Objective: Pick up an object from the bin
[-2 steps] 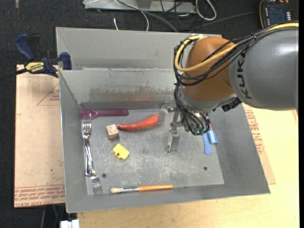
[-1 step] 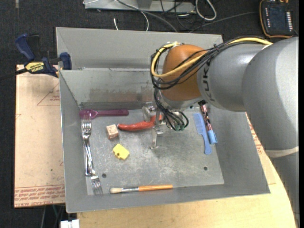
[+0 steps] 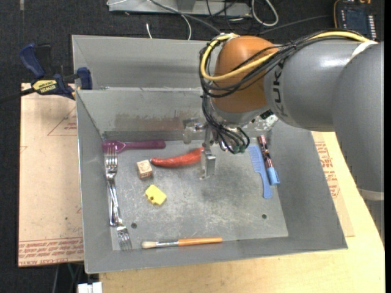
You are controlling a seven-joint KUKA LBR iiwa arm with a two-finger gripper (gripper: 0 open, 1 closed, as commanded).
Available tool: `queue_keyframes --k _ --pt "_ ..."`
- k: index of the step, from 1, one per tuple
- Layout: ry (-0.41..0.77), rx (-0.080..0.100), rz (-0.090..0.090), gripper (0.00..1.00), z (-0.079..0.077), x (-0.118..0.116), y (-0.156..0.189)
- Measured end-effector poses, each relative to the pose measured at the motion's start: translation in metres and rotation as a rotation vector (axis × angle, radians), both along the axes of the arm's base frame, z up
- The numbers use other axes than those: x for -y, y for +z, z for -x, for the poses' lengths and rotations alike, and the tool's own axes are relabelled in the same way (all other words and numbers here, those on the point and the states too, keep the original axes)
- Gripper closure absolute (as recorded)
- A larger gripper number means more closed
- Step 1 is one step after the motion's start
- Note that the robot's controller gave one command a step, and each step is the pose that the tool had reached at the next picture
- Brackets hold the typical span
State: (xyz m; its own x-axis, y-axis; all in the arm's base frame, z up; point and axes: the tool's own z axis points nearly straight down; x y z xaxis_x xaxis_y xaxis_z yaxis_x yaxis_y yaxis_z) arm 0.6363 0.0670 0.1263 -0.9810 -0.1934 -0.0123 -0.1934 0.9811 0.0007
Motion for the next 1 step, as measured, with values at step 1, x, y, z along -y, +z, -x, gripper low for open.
queue_keyframes --k 1 --pt "-0.096 -0.011 -0.001 0.00 0.0123 0.0096 -0.0270"
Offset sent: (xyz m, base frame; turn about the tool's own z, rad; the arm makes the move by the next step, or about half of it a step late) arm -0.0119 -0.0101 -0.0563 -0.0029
